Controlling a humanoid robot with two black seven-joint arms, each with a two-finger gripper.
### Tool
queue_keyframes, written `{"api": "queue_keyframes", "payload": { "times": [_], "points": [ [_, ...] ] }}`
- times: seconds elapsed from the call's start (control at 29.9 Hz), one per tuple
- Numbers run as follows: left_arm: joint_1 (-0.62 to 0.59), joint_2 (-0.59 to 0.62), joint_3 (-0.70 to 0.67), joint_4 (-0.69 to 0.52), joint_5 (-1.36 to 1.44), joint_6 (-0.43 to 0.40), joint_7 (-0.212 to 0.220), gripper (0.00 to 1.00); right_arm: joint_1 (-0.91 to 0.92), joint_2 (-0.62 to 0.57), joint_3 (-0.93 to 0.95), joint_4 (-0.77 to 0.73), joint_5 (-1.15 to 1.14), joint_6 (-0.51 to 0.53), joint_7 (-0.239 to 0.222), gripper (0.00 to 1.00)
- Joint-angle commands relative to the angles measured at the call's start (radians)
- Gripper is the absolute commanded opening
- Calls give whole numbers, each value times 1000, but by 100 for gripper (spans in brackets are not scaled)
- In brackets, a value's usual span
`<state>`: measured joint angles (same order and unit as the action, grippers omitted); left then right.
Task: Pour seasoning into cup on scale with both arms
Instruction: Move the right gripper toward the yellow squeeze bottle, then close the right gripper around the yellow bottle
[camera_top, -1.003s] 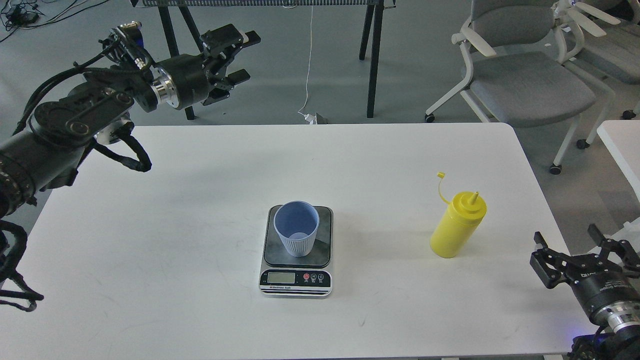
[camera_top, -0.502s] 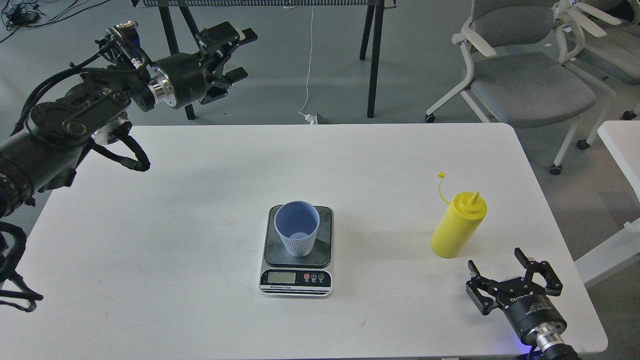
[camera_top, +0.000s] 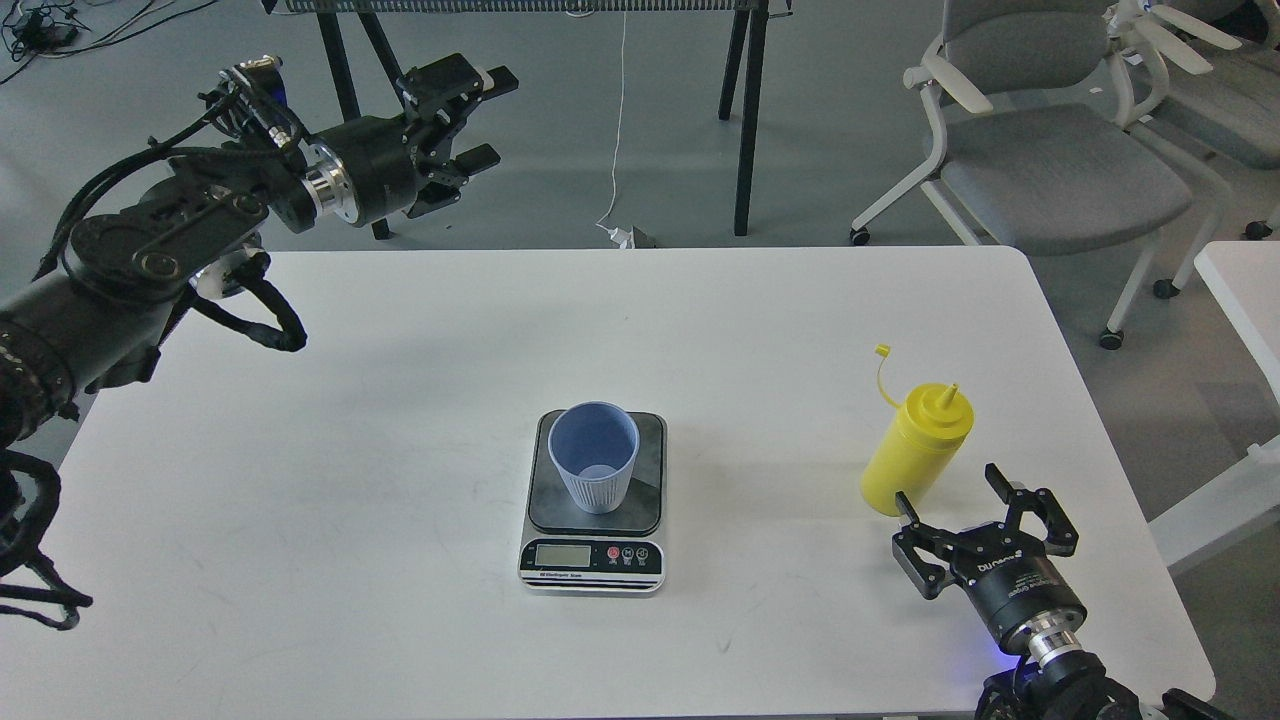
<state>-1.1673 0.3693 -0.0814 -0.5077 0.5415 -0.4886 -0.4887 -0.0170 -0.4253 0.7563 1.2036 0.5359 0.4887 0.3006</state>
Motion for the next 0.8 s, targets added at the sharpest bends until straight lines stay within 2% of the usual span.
{"api": "queue_keyframes", "payload": {
  "times": [0.0, 0.33, 0.77],
  "points": [
    [1, 2, 0, 0, 0, 0, 0, 99, 11, 25, 0, -6, -17, 0, 0, 100],
    [27, 5, -1, 0, 0, 0, 0, 99, 45, 50, 1, -6, -27, 0, 0, 100],
    [37, 5, -1, 0, 0, 0, 0, 99, 112, 80, 1, -85, -27, 0, 2, 99]
  ]
}}
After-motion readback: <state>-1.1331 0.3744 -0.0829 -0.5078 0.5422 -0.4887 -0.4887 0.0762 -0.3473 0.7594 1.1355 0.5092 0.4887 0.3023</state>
